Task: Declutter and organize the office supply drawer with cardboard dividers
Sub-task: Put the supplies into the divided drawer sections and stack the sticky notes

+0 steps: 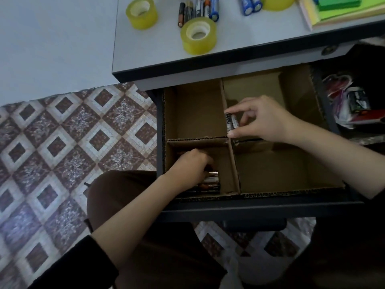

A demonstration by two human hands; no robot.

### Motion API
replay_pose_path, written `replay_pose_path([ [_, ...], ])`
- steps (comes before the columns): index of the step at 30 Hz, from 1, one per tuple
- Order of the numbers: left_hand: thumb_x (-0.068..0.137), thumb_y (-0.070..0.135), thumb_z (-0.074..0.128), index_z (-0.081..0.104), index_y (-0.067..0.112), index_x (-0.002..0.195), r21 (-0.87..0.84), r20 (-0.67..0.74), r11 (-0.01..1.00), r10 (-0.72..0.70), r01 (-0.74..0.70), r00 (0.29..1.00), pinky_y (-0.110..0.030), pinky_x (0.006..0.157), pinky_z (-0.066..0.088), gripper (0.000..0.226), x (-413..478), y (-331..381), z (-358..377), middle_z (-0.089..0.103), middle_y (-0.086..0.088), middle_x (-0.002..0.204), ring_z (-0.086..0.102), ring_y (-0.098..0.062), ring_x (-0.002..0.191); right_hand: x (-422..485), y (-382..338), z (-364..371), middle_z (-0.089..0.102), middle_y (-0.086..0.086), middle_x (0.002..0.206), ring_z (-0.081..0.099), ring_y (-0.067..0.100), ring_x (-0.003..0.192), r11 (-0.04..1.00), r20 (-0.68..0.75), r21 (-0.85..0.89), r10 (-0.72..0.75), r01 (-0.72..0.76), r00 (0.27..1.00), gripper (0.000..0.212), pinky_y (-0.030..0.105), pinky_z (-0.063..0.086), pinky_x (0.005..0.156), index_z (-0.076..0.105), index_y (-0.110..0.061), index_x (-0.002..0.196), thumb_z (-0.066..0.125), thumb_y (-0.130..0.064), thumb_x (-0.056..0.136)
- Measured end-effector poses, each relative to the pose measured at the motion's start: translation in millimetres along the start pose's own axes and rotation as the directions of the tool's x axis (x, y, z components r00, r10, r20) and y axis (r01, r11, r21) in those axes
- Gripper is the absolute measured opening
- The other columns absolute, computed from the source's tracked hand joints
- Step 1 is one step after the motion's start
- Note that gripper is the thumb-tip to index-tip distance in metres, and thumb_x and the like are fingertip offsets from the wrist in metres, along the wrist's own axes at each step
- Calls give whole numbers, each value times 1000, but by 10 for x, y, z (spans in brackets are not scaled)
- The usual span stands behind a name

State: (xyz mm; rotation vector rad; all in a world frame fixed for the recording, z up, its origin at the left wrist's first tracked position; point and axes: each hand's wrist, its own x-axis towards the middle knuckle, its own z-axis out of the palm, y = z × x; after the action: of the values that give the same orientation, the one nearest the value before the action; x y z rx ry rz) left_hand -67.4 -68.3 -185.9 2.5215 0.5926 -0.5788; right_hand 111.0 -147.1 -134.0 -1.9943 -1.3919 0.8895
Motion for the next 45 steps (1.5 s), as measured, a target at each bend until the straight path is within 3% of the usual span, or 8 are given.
replay_pose_path([
  [8,90,15,54,68,20,107,18,-62,1000,-7,8,998,-32,86,49,23,-94,23,-29,66,-1,109,59,-19,100,11,-53,-35,55,0,114,60,8,75,997,10,-83,5,-4,1000,59,30,53,83,58,-14,125,78,-19,70],
  [12,90,21,57,69,18,99,-18,-271,998,55,-62,961,-31,78,52,16,-262,-40,-133,66,3,96,60,-12,85,-13,-111,-101,54,-6,102,58,8,72,991,5,-136,-17,18,1000,59,29,52,78,60,-14,124,79,-21,68],
  [17,86,16,62,70,10,93,-139,-732,977,9,-162,681,-7,73,46,13,-434,-329,-278,62,9,86,57,-1,76,-2,-212,-147,50,-15,88,57,10,74,983,37,-175,-57,62,998,59,30,53,74,61,-16,122,80,-20,67],
  [20,88,18,55,67,7,103,-279,-827,957,-196,-81,527,-15,74,46,22,-353,-509,-276,58,2,97,53,-5,85,-13,-352,-57,54,-8,101,60,16,83,975,144,-168,-125,148,982,57,33,55,79,61,-17,121,80,-20,67],
  [27,95,23,51,53,19,129,-520,-674,853,-372,-52,638,-16,100,24,34,-145,-495,-143,34,4,145,24,2,124,12,-455,534,53,-1,114,52,10,101,837,578,-370,-133,404,805,39,23,48,87,59,-15,121,66,-12,83],
  [31,96,21,48,54,18,128,-545,-671,835,-383,-72,635,-16,99,25,32,-153,-488,-130,34,5,145,25,3,123,133,-350,738,57,8,100,59,21,84,775,570,-496,-48,390,820,21,31,52,72,64,-5,101,51,3,87],
  [39,96,18,48,56,18,125,-552,-674,828,-373,-99,638,-7,96,22,30,-156,-507,-129,35,5,144,25,6,120,220,-322,816,61,8,107,61,22,90,861,592,-427,35,276,805,42,34,55,77,59,-10,120,55,7,81],
  [45,96,17,48,57,17,124,-535,-691,837,-357,-113,628,5,90,18,30,-146,-521,-118,36,3,144,27,4,122,151,-411,844,52,6,74,47,12,58,867,495,-492,203,80,845,15,16,38,46,58,-3,80,50,5,88],
])
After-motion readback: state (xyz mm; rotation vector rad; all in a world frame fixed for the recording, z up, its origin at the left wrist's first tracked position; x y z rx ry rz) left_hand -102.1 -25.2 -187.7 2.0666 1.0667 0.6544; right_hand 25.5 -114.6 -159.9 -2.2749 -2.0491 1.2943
